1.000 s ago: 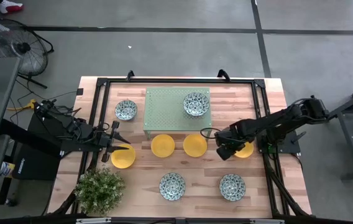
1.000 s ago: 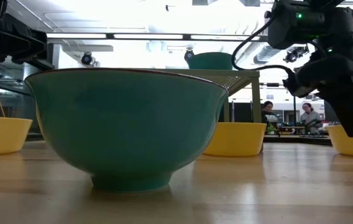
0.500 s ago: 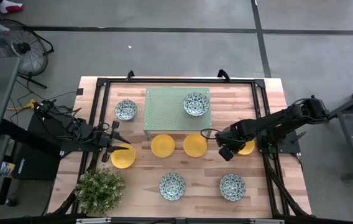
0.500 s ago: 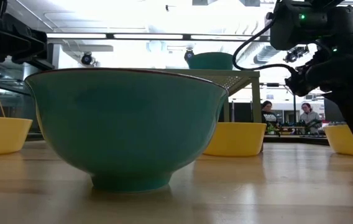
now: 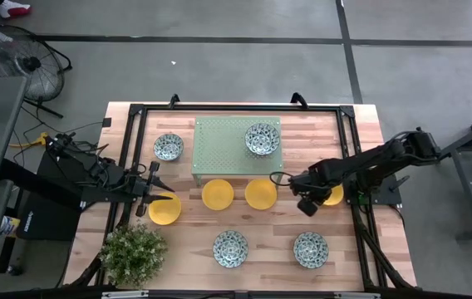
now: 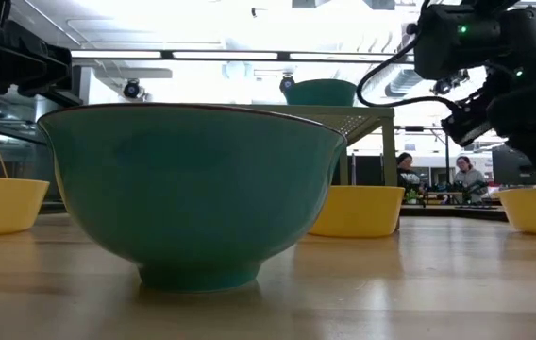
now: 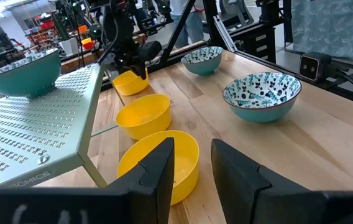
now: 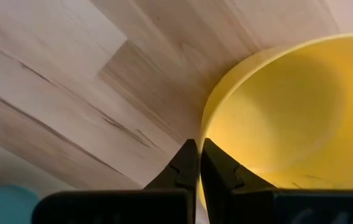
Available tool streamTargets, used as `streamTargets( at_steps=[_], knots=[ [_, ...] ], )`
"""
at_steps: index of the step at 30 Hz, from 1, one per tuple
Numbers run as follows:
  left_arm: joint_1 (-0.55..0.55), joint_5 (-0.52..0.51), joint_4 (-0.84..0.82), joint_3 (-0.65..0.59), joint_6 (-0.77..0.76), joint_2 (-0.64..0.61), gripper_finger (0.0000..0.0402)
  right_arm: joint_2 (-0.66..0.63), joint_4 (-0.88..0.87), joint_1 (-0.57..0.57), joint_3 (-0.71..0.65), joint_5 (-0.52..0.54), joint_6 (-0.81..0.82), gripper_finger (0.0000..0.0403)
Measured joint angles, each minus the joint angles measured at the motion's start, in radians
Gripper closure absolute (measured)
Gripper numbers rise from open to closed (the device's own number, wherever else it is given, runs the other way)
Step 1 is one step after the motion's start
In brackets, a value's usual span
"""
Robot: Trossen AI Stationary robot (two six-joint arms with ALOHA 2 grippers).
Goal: Pick & Place Mini bowls
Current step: Put the yellow bowl on the shelf
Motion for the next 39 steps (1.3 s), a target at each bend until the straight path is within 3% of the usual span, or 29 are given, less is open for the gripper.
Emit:
streamTargets(
  at_steps=[11,23,31,39],
  knots=[
    [0.0,0.0,0.0,0.0,0.0,0.0,0.0298,-0.024,-0.248,0.0,0.153,0.005,-0.078,0.0402],
    [0.0,0.0,0.0,0.0,0.0,0.0,0.0298,-0.025,-0.562,0.015,0.497,0.045,-0.142,0.0402],
    [0.0,0.0,0.0,0.0,0.0,0.0,0.0298,-0.007,-0.57,0.064,0.723,0.085,-0.069,0.0402],
    [0.0,0.0,0.0,0.0,0.0,0.0,0.0298,0.037,-0.571,0.11,0.864,0.151,-0.103,0.0402]
  ],
)
